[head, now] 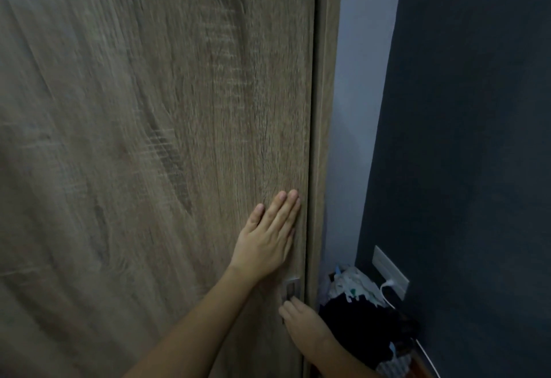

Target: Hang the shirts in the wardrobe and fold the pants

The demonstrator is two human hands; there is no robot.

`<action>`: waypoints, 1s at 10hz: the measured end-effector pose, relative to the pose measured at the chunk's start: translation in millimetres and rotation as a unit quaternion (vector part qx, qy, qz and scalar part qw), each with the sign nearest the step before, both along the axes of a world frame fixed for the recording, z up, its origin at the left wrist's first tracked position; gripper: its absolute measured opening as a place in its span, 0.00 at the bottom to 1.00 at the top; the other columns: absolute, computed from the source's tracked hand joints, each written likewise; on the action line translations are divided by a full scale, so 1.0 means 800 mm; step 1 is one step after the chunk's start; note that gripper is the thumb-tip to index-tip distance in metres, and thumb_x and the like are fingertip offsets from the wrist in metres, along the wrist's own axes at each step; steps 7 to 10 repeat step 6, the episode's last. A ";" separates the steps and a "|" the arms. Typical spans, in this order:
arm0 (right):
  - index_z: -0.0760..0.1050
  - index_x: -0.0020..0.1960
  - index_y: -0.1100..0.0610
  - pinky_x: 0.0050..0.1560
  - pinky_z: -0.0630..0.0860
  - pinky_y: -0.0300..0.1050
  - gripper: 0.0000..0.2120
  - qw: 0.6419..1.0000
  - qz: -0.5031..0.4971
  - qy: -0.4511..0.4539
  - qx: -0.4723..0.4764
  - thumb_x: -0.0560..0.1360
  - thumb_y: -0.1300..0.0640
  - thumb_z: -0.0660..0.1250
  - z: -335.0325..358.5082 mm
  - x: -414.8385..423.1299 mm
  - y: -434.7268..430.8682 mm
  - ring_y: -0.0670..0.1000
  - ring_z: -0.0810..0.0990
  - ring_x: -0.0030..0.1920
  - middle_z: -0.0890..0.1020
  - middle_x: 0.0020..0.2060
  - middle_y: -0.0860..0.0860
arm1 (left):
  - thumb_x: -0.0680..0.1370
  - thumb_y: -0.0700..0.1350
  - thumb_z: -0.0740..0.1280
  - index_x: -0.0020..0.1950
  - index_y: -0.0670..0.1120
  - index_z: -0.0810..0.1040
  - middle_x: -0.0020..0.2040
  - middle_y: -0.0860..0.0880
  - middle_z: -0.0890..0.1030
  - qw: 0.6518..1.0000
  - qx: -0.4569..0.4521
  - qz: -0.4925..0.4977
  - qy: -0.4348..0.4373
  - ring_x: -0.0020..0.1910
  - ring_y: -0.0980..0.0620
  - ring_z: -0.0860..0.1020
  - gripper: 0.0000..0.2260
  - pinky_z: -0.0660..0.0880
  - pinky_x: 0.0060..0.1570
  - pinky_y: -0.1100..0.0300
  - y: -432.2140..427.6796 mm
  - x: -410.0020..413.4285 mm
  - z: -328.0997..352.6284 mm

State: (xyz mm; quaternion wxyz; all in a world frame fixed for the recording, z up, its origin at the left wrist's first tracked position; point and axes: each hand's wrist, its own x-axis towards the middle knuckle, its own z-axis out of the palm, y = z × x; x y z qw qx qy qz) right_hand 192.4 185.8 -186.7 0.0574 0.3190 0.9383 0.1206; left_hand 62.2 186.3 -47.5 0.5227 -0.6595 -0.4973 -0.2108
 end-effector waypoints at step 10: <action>0.69 0.63 0.63 0.65 0.63 0.46 0.19 0.997 -0.052 0.012 -0.052 0.77 0.52 0.59 0.068 0.008 -0.075 0.58 0.71 0.60 0.74 0.59 0.61 | 0.75 0.48 0.54 0.73 0.41 0.63 0.72 0.45 0.66 0.976 -0.168 0.003 -0.141 0.72 0.50 0.64 0.26 0.63 0.69 0.51 -0.109 -0.024 -0.040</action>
